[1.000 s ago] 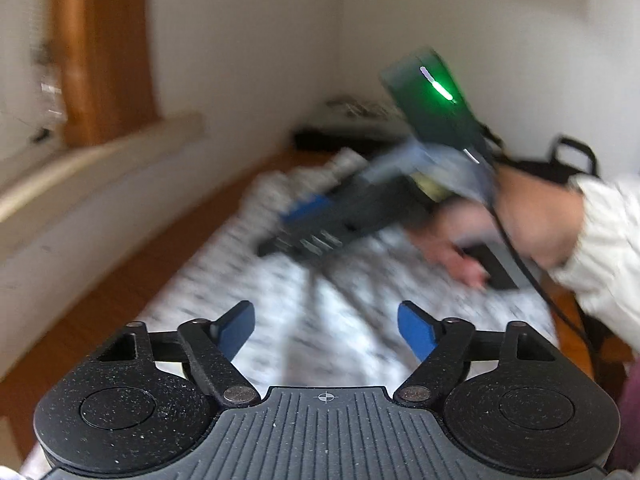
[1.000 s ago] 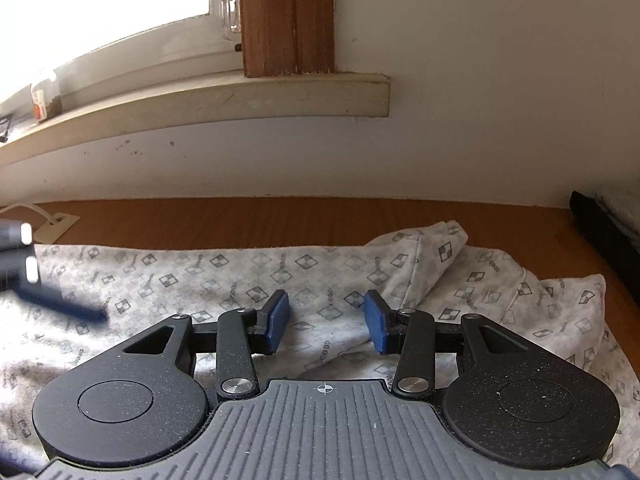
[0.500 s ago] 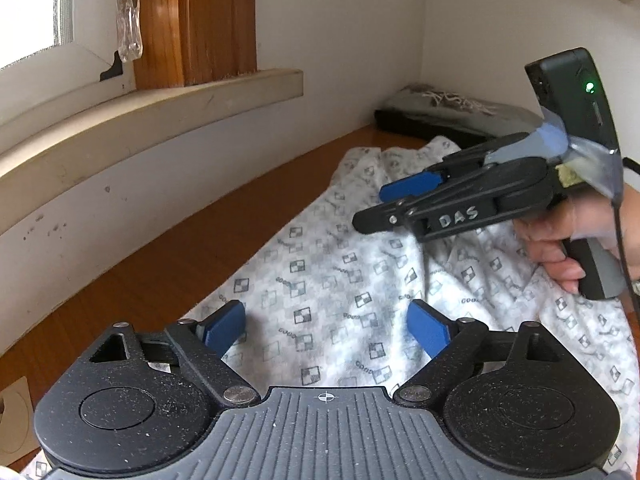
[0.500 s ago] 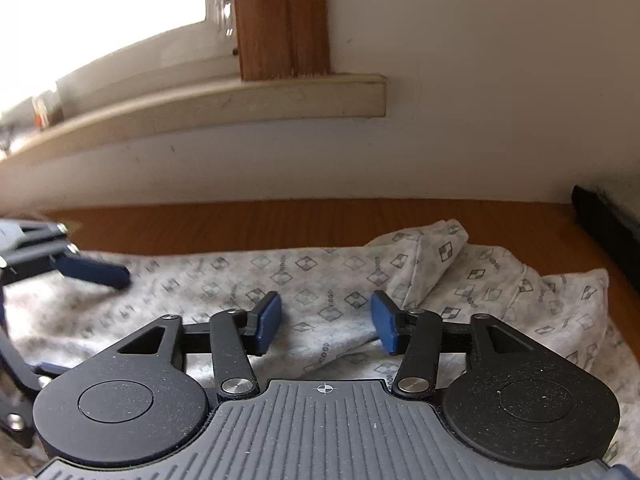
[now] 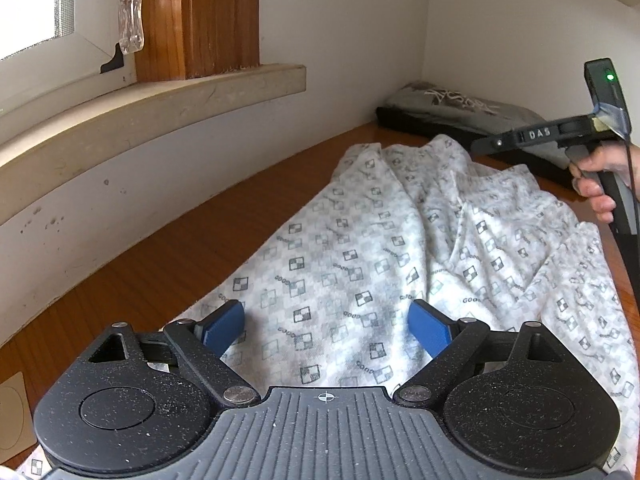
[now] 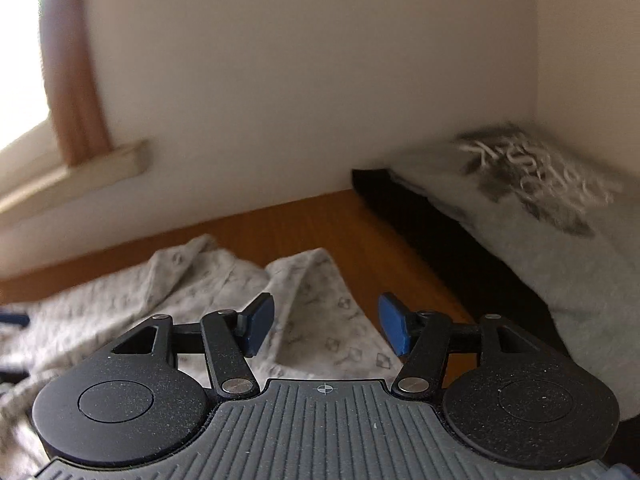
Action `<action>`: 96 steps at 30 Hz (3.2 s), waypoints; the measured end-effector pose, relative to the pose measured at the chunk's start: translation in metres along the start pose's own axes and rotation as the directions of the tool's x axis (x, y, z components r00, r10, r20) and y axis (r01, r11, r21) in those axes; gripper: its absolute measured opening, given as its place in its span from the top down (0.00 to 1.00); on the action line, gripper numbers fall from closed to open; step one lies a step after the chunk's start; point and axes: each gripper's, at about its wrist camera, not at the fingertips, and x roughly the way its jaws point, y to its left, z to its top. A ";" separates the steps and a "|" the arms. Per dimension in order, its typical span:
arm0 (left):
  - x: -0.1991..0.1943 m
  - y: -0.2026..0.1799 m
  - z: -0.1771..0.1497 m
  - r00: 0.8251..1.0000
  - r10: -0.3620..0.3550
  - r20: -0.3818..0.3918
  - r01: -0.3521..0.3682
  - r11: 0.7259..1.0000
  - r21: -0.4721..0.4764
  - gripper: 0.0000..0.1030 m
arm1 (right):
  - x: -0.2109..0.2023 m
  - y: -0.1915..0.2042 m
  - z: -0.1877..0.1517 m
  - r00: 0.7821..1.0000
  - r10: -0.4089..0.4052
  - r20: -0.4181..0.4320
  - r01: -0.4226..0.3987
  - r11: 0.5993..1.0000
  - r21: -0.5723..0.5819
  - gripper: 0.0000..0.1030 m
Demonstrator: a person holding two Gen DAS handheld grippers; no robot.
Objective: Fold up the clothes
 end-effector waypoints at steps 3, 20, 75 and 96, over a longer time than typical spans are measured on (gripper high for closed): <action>0.001 0.000 0.000 1.000 -0.001 0.000 0.001 1.000 0.000 0.12 | 0.013 -0.003 0.006 0.999 0.047 -0.005 -0.047 0.997 0.064 0.43; 0.000 0.000 -0.001 1.000 -0.002 0.001 0.002 1.000 0.000 0.12 | 0.018 -0.012 0.025 1.000 0.004 -0.017 -0.003 1.000 0.029 0.63; 0.139 -0.042 0.126 0.999 0.036 -0.017 -0.033 0.988 0.150 0.80 | -0.044 -0.041 -0.053 0.997 0.079 0.005 -0.079 0.995 -0.063 0.37; 0.170 -0.114 0.176 0.994 -0.113 -0.010 0.113 0.992 0.059 0.94 | -0.075 -0.037 -0.035 0.971 0.228 0.072 -0.228 0.974 -0.013 0.91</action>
